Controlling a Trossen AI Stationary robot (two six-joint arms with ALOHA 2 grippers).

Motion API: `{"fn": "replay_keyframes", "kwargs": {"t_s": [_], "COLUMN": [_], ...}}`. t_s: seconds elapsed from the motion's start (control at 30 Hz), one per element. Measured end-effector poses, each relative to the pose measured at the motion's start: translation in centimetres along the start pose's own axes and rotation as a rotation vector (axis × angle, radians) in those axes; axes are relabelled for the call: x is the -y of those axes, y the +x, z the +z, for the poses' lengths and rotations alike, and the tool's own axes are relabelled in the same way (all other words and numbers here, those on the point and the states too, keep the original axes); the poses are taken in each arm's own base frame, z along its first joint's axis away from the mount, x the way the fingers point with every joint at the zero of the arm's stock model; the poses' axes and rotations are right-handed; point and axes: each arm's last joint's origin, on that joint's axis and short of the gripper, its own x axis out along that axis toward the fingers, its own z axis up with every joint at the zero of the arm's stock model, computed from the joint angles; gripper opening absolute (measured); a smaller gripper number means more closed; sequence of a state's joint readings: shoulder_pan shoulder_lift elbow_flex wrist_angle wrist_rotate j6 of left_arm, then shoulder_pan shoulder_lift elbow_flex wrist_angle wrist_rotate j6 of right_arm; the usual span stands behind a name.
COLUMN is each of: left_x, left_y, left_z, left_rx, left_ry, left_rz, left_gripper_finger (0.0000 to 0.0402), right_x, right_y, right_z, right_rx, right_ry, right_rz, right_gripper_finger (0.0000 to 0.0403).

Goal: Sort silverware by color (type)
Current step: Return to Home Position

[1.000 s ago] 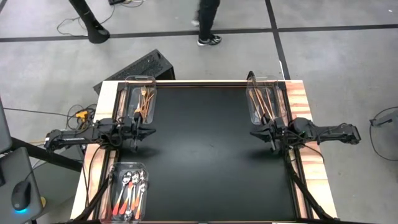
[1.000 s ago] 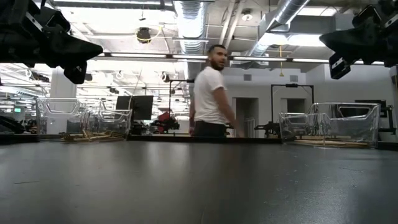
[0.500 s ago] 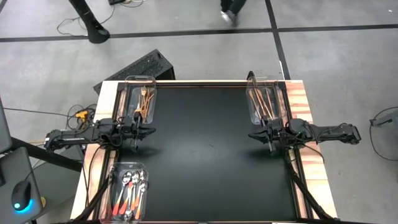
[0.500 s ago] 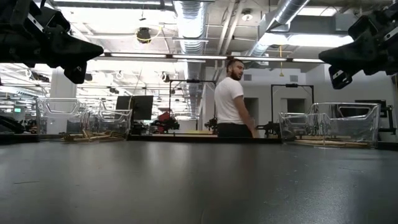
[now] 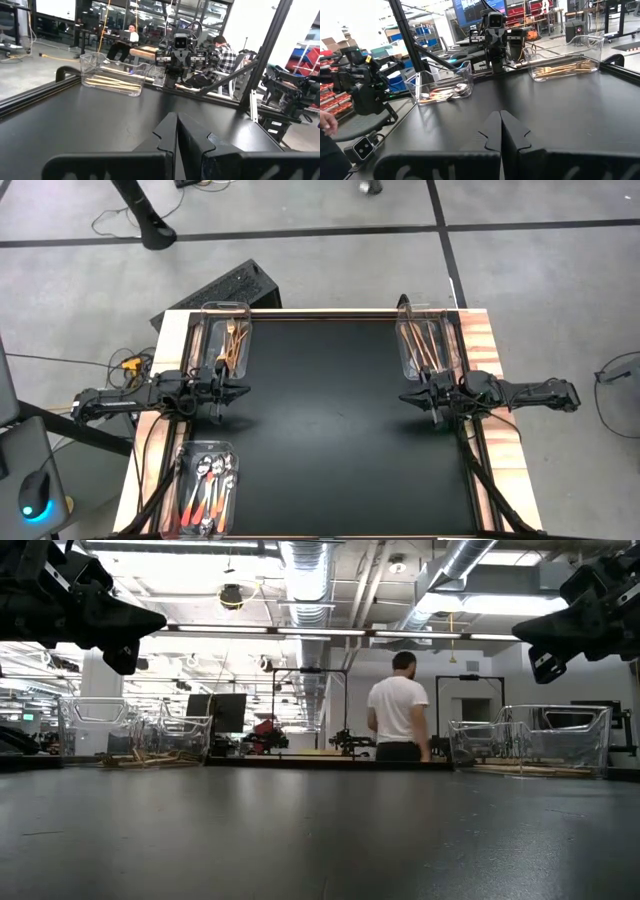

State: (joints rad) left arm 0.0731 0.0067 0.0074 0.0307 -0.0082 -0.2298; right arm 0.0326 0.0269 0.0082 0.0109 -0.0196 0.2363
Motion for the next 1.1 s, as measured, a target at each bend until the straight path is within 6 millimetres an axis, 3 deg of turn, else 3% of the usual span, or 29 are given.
{"fn": "replay_keyframes", "kwargs": {"t_s": [1.1], "left_x": [0.00], "left_y": [0.00], "left_z": [0.00], "left_rx": [0.000], "left_ry": [0.002], "left_rz": [0.000], "left_gripper_finger": [0.0002], "right_x": [0.01], "right_y": [0.00], "right_z": [-0.02], "right_rx": [-0.002], "right_ry": [0.002], "right_rz": [-0.003], "right_gripper_finger": [0.0031]}}
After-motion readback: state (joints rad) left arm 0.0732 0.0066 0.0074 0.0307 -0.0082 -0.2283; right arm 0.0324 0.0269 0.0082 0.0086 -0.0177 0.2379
